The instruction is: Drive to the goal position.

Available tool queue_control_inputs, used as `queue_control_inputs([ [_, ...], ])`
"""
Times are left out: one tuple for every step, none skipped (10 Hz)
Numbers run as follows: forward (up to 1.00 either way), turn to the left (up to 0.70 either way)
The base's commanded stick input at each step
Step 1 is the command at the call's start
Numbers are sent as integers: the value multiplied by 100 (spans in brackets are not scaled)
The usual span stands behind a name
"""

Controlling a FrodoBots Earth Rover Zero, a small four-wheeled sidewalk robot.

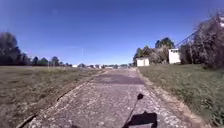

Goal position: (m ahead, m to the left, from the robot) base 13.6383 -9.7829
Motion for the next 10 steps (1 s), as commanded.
queue_control_inputs([
  [70,0],
  [70,0],
  [70,0],
  [70,0],
  [70,0],
  [70,0],
  [70,0],
  [70,0],
  [70,0],
  [70,0],
])
